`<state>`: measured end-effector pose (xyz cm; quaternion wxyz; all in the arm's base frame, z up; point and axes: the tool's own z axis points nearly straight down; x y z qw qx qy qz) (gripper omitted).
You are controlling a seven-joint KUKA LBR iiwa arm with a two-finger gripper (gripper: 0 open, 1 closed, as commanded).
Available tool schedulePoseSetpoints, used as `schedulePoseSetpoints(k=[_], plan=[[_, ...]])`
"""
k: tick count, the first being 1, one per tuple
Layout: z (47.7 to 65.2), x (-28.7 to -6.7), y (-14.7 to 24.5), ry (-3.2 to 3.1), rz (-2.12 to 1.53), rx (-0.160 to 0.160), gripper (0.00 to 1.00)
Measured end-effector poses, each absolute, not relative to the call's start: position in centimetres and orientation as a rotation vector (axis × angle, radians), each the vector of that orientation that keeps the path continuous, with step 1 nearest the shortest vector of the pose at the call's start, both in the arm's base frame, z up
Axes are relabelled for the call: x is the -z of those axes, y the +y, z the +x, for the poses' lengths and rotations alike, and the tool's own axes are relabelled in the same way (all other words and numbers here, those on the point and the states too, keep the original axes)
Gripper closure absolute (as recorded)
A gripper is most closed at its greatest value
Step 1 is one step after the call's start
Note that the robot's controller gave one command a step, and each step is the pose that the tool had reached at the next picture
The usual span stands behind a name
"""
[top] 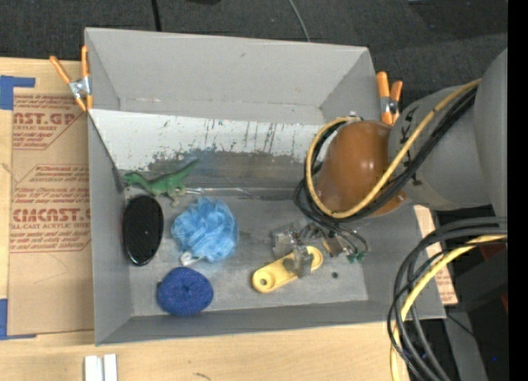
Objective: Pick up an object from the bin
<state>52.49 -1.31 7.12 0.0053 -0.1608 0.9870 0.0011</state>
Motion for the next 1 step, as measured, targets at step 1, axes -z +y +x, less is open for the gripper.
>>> schedulePoseSetpoints(k=[1], plan=[[52.49, -7.12, -1.30, 3.090, -0.504, -0.003, 1.00]])
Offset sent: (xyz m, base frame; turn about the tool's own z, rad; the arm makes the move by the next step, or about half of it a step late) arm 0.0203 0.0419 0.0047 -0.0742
